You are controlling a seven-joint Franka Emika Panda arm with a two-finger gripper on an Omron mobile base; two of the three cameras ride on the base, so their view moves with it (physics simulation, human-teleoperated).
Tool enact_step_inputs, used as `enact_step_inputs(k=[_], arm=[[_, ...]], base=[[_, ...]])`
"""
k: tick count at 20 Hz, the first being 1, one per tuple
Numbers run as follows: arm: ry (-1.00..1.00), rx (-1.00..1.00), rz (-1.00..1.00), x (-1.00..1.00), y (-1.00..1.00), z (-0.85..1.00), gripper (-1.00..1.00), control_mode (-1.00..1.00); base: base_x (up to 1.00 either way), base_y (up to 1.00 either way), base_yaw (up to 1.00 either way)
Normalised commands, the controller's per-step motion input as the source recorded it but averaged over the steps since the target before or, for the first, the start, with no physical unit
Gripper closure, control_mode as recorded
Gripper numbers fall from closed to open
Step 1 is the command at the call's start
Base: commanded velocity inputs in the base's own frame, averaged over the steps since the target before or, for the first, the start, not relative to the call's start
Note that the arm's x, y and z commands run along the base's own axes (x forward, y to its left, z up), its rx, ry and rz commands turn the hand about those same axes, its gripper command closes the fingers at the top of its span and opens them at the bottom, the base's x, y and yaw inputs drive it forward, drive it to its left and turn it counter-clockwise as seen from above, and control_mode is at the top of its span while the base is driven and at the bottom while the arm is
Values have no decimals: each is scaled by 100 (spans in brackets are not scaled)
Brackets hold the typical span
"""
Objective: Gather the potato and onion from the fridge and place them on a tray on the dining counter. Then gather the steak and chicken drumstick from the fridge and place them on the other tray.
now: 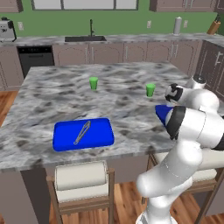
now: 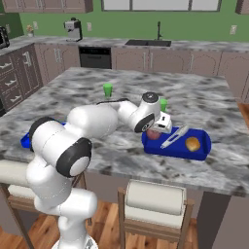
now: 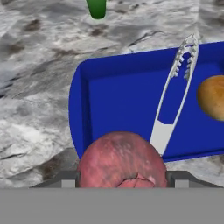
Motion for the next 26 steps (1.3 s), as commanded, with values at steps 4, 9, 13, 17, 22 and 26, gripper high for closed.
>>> enact_step_inputs(k=[4, 9, 13, 17, 22, 26], arm=[[0, 0, 0, 11, 0, -31, 100, -100], [5, 0, 0, 45, 0, -19, 100, -100], [6, 0, 0, 44, 0, -26, 100, -100], [6, 0, 0, 39, -6, -23, 100, -100], [5, 0, 0, 41, -10, -21, 100, -100], [5, 0, 0, 34, -12, -22, 100, -100]], base=[[0, 0, 0], [0, 0, 0], [0, 0, 0], [0, 0, 0], [0, 0, 0], [0, 0, 0]])
